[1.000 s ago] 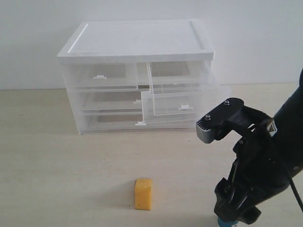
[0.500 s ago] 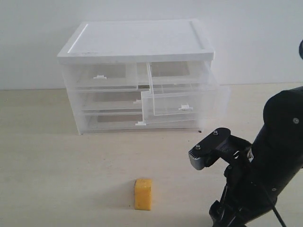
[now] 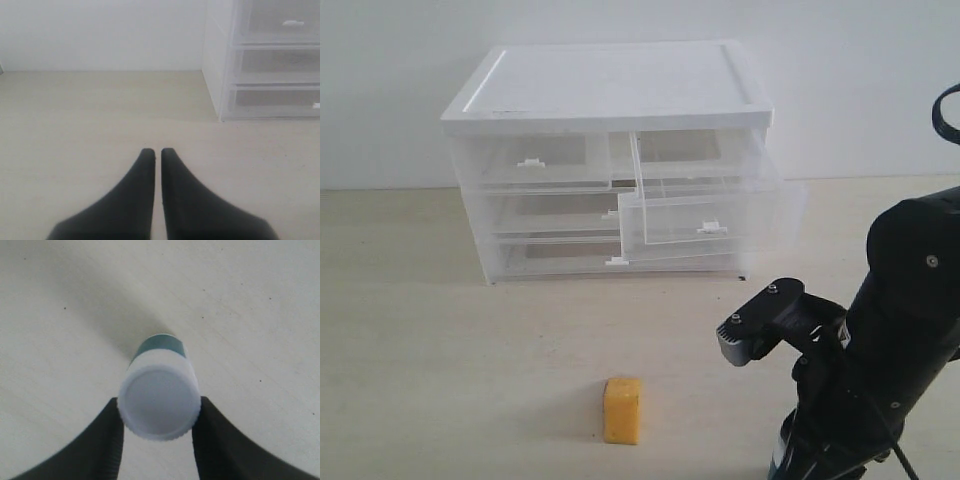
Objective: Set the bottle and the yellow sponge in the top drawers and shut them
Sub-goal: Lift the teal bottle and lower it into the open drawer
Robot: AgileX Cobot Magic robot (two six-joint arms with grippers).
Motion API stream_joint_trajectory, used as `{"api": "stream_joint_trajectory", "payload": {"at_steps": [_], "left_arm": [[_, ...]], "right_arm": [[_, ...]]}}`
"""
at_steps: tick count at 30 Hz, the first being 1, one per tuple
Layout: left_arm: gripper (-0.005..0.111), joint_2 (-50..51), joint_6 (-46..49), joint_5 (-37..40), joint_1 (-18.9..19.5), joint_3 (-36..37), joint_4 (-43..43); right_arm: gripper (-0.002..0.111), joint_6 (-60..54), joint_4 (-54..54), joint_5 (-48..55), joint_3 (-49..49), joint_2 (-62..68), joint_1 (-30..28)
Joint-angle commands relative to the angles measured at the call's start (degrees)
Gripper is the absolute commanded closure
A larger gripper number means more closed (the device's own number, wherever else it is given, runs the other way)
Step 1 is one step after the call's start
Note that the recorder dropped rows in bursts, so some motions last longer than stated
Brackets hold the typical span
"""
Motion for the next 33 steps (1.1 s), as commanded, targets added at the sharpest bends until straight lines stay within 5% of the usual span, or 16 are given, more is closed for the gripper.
{"api": "stream_joint_trajectory", "payload": {"at_steps": [1, 22, 33], "left_arm": [[0.103, -0.2, 0.1, 0.0, 0.3, 0.2, 0.0], [0.103, -0.2, 0.1, 0.0, 0.3, 0.2, 0.0], [0.103, -0.2, 0.1, 0.0, 0.3, 0.2, 0.0]], "right_arm": [[0.108, -0.7, -0.9, 0.6, 0.0, 0.0, -0.1], [0.108, -8.9, 3.1, 5.8, -4.2, -17.2, -0.1], [0.108, -14.2, 8.7, 3.1, -16.2, -21.3, -0.2]]}}
